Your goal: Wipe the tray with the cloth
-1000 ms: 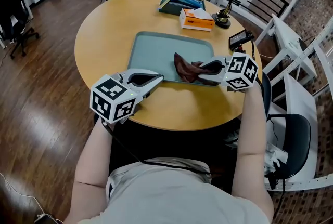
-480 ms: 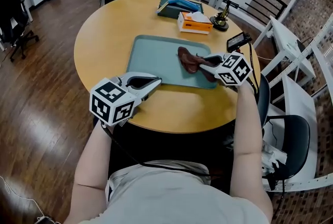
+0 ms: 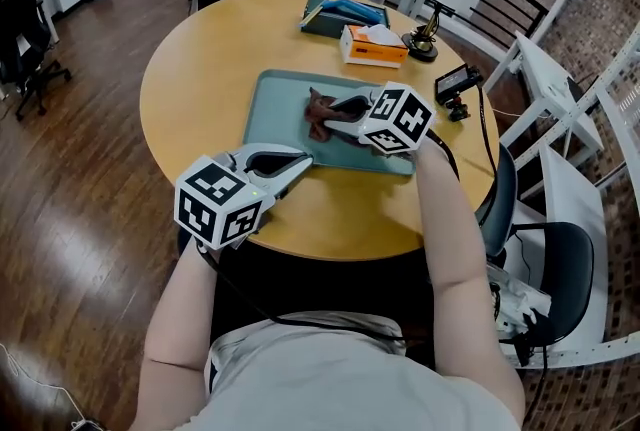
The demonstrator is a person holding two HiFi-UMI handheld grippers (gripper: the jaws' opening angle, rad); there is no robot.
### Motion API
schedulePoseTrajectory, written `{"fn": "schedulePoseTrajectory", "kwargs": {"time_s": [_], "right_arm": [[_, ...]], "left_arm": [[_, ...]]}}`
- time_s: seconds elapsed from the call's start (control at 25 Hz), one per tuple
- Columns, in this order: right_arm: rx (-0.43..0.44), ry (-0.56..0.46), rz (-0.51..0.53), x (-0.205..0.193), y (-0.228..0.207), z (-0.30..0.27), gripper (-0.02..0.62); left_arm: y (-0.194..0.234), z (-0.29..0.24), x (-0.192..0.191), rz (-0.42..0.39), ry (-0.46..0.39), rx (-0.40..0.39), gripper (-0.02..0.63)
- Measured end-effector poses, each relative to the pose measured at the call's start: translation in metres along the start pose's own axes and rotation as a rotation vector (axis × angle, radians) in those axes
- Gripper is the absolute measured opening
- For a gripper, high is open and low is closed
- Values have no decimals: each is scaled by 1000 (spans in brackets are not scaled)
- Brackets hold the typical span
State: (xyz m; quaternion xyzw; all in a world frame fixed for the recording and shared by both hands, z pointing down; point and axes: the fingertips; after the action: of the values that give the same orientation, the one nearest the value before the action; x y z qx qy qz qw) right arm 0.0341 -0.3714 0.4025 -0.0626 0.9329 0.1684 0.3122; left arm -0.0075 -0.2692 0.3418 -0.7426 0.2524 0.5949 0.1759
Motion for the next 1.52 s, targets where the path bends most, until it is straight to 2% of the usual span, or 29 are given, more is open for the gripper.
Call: {"fn": "schedulePoseTrajectory", "kwargs": {"time_s": [0.48, 0.92, 1.2, 1.52], "right_arm": [[49, -50, 97, 65, 22, -43, 78], [64, -82, 125, 91, 26, -64, 78], [19, -8, 111, 69, 14, -50, 78], [-86, 80, -24, -7, -25, -10, 78]], "left_arm": [[0, 1, -1, -1, 2, 3, 0], [-1, 0, -2, -3, -1, 3, 0], [-1, 2, -3, -4, -1, 1, 0], [1, 3, -4, 0, -3, 13, 0]]}}
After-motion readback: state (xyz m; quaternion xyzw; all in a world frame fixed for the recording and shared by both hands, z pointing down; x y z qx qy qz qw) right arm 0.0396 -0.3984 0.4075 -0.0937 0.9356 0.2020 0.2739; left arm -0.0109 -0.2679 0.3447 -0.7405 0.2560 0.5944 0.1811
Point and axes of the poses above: the fingertips, and each gripper's own axes: z backward along the fingers, y to its left, x out of its top, and after that the axes turned 6 degrees about y, right-handed
